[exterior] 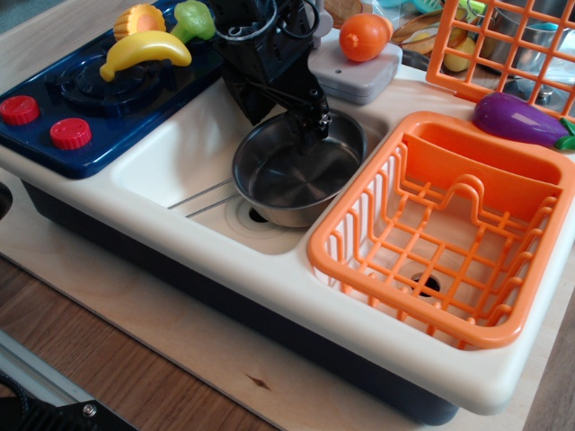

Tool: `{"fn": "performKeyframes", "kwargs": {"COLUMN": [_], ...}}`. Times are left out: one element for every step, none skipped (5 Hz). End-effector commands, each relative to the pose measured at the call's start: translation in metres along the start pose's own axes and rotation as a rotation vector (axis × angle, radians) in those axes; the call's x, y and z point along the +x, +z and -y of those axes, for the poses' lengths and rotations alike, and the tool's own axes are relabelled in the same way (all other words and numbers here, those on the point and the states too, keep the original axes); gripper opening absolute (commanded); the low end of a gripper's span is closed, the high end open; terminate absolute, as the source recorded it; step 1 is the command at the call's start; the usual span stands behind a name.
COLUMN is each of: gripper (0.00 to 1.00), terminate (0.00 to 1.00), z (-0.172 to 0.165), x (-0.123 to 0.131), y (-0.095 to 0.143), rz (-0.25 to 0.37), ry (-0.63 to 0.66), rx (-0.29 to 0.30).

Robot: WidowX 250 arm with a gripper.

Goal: Put pan from sink into drying rack

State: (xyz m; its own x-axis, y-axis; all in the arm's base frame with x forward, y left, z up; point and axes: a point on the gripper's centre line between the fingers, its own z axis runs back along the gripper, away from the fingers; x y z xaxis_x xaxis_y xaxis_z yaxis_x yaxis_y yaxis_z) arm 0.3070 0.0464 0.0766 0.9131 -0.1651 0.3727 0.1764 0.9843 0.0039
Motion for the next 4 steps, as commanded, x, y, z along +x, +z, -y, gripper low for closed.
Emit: {"fn": "performKeyframes", "kwargs": {"gripper": [0.0, 0.0, 0.0, 0.0], "terminate": [0.0, 0.0, 0.0, 0.0], "z": [-0.002, 0.003, 0.009, 0.018], "x": [0.005, 0.003, 0.0, 0.002], "y": [0.003, 0.007, 0.018, 0.04], "rz": [0.033, 0.025, 0.009, -0.013], "ry": [0.004, 0.022, 0.04, 0.056], "rx": [0.023, 0.03, 0.044, 0.083]}}
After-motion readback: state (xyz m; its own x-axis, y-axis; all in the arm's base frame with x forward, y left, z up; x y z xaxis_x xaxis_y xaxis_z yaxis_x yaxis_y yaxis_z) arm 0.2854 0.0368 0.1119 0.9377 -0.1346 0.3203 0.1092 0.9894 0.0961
